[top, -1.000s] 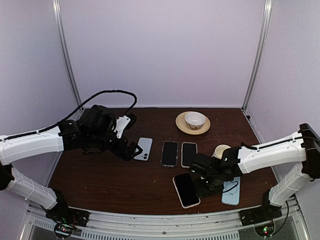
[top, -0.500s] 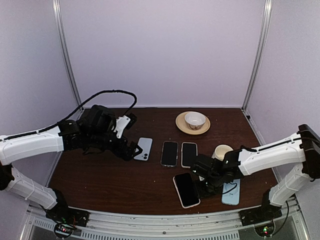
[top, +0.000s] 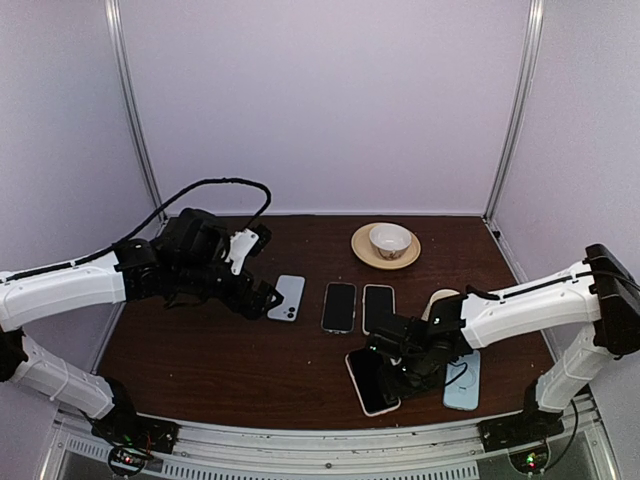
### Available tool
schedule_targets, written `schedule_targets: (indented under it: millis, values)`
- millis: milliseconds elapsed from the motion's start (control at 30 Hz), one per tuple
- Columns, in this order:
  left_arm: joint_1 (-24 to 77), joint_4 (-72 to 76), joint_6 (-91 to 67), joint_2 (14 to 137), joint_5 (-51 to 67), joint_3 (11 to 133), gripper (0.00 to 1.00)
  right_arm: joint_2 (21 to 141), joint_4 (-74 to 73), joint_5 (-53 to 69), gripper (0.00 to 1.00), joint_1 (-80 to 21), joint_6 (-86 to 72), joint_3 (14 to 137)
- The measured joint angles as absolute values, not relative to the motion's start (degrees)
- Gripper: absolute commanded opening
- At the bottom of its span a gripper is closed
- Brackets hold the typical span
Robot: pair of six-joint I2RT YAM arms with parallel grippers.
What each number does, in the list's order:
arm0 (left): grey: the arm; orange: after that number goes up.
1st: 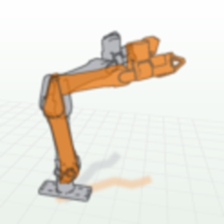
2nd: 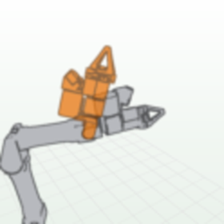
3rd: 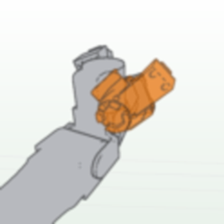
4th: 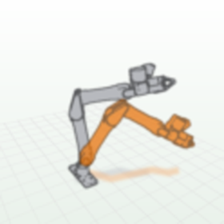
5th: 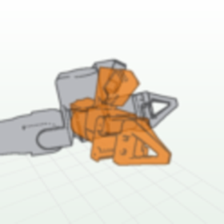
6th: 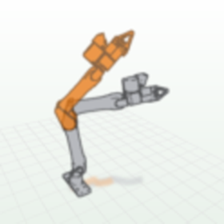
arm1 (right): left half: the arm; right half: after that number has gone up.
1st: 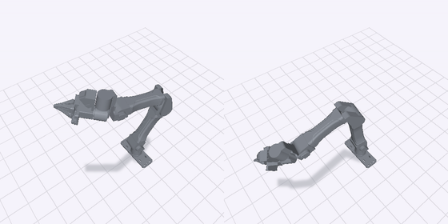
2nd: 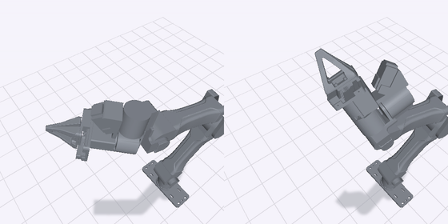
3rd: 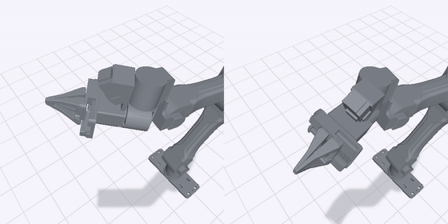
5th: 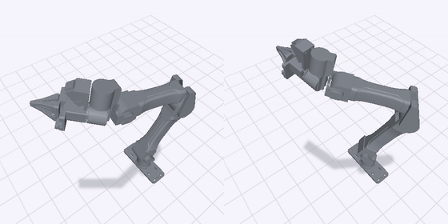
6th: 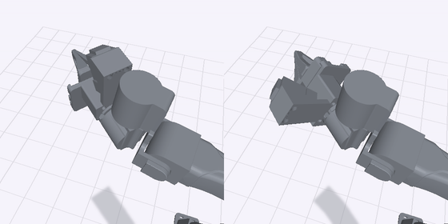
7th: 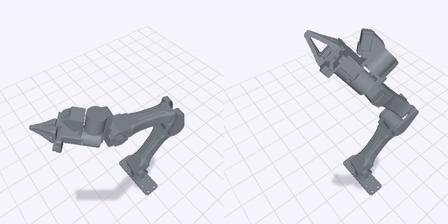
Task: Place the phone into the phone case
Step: Press the phone onto the phone case.
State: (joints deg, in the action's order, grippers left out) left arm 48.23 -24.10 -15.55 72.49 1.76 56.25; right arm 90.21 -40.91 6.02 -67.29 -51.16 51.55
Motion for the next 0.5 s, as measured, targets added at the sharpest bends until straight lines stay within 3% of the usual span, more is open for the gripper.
schedule_targets:
  millis: [100,133,500]
  values:
    - [48.1,-24.1,-15.6,72.5,1.8,56.2,0.97,90.9,-45.0,5.3,0.96,-67.8,-50.5,55.1]
    - [48.1,-24.1,-15.6,72.4,1.8,56.2,0.97,91.0,-46.1,5.1,0.99,-68.0,-50.0,56.5]
    - [48.1,-24.1,-15.6,72.3,1.8,56.2,0.97,95.9,-45.5,2.2,0.99,-70.7,-52.9,61.1]
